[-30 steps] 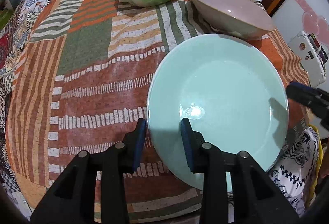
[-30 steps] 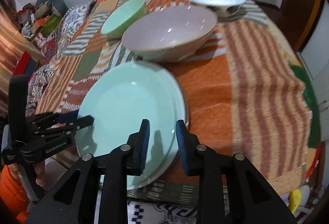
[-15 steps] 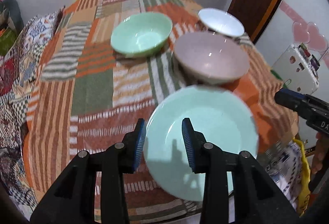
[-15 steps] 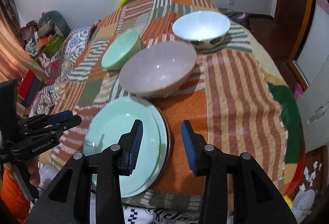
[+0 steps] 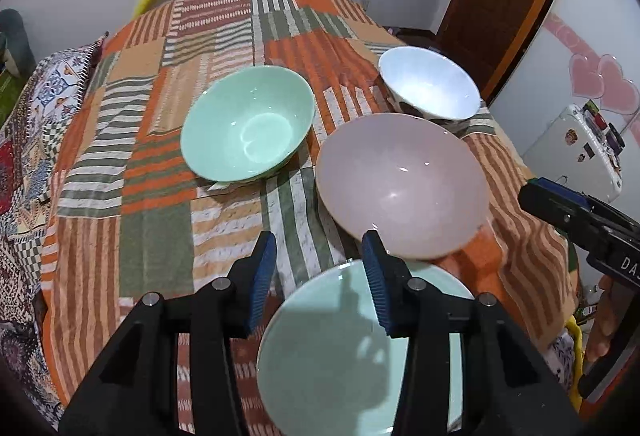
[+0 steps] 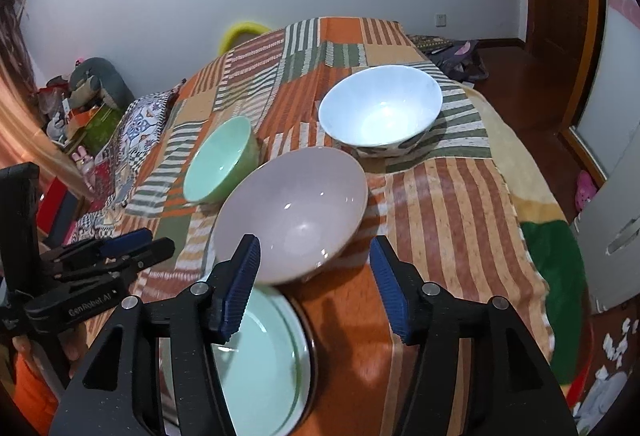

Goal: Organize plates and bowls
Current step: 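Move both tools to the pale pink bowl rim, then close both tools on the pale pink bowl rim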

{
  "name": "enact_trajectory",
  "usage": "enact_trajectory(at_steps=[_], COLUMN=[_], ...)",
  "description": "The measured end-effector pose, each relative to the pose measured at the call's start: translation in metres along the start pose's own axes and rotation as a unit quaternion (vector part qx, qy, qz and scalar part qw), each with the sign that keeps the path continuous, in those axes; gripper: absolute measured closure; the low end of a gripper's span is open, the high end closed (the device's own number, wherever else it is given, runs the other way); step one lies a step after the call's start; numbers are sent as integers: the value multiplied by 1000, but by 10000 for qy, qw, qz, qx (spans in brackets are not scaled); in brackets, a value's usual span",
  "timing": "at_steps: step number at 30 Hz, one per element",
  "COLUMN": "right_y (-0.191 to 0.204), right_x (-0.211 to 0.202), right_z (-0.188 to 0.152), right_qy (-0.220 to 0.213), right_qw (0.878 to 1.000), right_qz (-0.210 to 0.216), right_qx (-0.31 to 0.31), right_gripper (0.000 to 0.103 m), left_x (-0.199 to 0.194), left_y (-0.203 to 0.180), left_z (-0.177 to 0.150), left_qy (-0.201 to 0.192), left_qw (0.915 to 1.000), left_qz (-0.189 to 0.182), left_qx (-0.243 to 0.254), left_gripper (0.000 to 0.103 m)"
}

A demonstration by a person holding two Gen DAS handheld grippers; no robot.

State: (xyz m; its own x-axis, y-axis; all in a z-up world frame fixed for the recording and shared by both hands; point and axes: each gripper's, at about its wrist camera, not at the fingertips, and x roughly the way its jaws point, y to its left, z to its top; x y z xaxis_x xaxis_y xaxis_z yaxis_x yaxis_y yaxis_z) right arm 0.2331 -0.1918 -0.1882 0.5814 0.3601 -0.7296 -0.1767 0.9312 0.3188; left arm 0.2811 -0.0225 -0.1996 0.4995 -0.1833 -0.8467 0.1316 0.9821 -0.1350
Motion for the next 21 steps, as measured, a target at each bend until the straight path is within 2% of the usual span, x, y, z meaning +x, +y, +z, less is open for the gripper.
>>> enact_trajectory(at_steps=[8,15,18,21], right_y=[-12,-23,-30,-37], right_x=[41,59,66,72], right_z=[10,3,2,-1], right_qy=[127,174,211,337], right_qw=[9991,9984,9980,9967], right_qz=[93,67,-11,120], right_qx=[389,541,599,729], right_gripper=[50,50,59,69], left_x=[44,67,78,88], left_y=[2,2,0,0], left_z=[20,27,28,28], left_qy=[270,255,281,357], left_qw=[9995,9993,9992,9989], left_qz=[-115,-255,-270,-316], left_qx=[-84,-53,-33,-40], left_gripper=[59,59,60,68])
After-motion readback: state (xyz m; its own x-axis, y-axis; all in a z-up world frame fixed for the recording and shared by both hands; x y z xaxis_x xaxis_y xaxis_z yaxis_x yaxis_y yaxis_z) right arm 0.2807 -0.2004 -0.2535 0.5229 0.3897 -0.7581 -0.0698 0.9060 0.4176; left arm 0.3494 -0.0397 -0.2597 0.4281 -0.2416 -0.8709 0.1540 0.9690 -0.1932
